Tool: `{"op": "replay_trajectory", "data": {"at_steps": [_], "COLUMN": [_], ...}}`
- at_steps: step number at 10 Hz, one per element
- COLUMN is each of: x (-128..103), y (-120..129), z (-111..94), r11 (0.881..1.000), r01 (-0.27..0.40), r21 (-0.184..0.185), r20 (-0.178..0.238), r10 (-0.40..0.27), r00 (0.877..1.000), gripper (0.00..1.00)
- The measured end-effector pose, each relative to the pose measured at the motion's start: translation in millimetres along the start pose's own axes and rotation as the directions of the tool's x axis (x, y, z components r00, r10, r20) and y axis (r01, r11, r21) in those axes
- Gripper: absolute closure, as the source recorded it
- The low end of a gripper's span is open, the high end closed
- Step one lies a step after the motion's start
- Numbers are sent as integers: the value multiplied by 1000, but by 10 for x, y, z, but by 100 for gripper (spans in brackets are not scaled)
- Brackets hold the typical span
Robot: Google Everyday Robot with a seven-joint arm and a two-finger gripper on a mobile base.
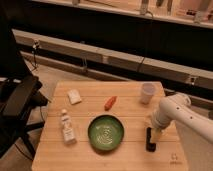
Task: Place the eraser on the white sponge
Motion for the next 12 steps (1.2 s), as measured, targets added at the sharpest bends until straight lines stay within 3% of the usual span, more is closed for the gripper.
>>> {"op": "replay_trajectory", "data": {"at_steps": [2, 4, 5, 6, 8, 10, 11, 12], "x": [4, 46, 76, 123, 135, 123, 128, 131], "y": [10, 115, 187, 283, 367, 410, 422, 413], "z": [13, 14, 20, 32, 61, 123, 164, 208], "r11": [1000, 993, 978, 954, 923, 886, 872, 865], "r01": [7, 115, 209, 300, 385, 461, 485, 494], "r21": [-1, 7, 19, 18, 3, -42, -67, -84], "r20": [-2, -10, -17, -32, -43, -56, -61, -64], "r10": [-7, -115, -209, -300, -384, -463, -488, -500], "r00": [1000, 993, 978, 953, 922, 885, 870, 864], "gripper": [20, 20, 20, 20, 20, 20, 20, 20]}}
